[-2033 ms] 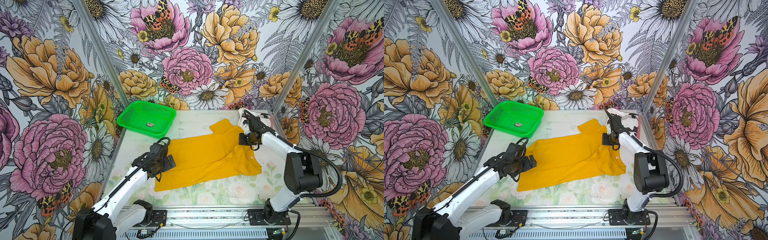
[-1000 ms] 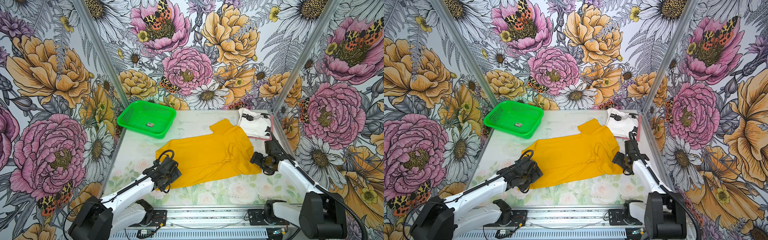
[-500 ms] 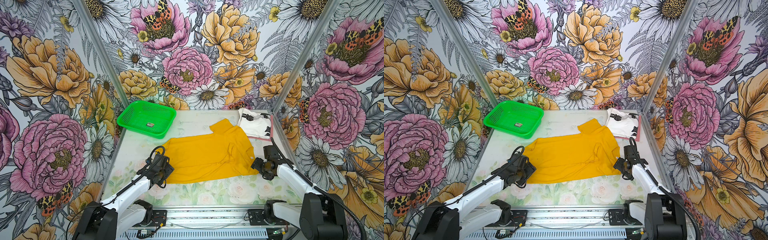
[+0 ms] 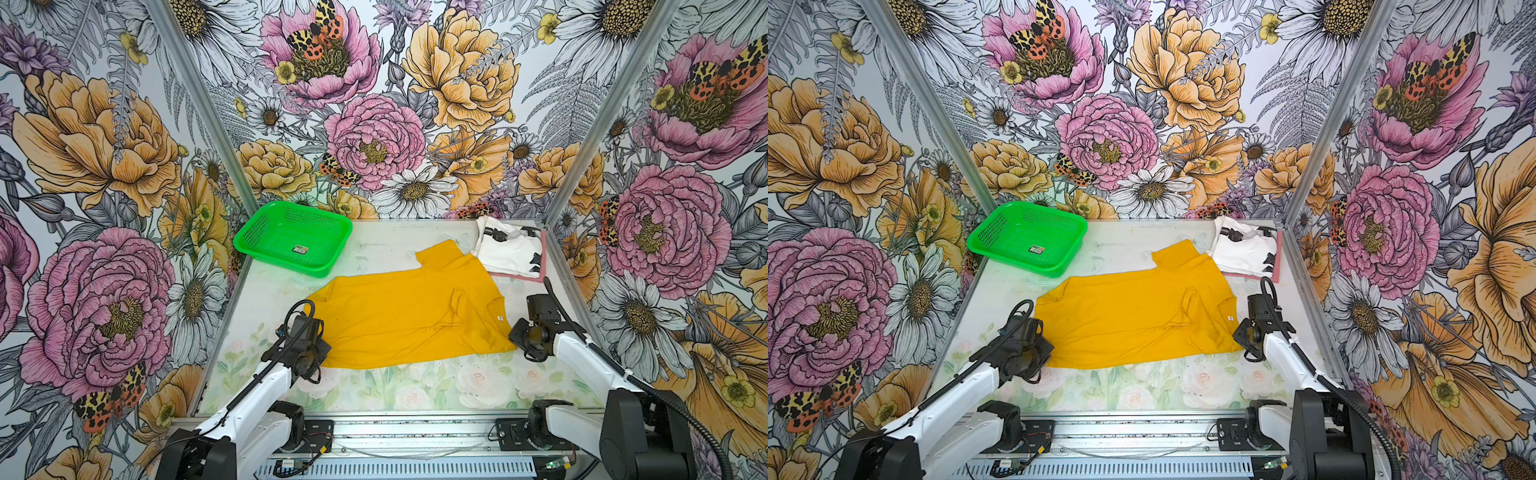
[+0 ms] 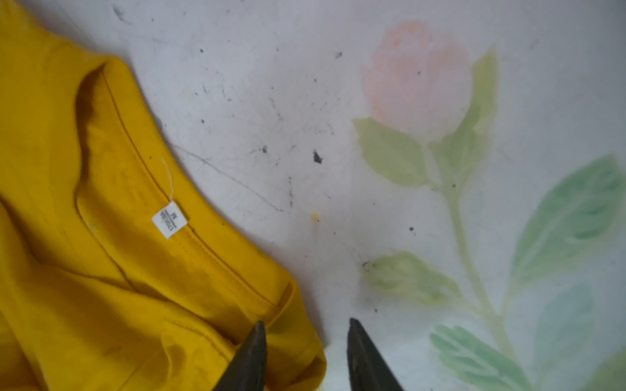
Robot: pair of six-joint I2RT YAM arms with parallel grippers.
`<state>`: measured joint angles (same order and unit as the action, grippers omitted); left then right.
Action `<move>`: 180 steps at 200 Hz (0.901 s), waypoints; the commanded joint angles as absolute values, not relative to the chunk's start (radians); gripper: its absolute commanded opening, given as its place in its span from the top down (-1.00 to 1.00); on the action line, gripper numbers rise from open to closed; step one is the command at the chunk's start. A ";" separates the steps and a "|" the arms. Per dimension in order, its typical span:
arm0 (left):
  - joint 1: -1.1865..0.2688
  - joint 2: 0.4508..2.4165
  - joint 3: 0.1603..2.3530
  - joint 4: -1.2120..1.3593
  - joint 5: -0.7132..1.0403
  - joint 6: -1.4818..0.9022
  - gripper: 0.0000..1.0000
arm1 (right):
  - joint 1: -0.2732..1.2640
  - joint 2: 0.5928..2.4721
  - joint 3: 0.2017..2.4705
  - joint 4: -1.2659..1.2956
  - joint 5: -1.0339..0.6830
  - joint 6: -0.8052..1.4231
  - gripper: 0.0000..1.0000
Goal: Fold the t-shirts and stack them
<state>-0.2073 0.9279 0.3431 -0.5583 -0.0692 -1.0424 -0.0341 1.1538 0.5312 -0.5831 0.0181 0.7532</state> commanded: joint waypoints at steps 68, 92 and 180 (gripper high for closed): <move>-0.123 0.889 0.322 -0.597 -0.046 -0.946 1.00 | -0.031 1.199 0.505 -0.494 -0.109 0.741 0.24; -0.120 0.878 0.315 -0.598 -0.042 -0.948 1.00 | -0.026 1.208 0.499 -0.492 -0.110 0.741 0.44; -0.071 0.823 0.375 -0.700 -0.152 -0.847 1.00 | -0.041 1.189 0.571 -0.546 -0.012 0.700 1.00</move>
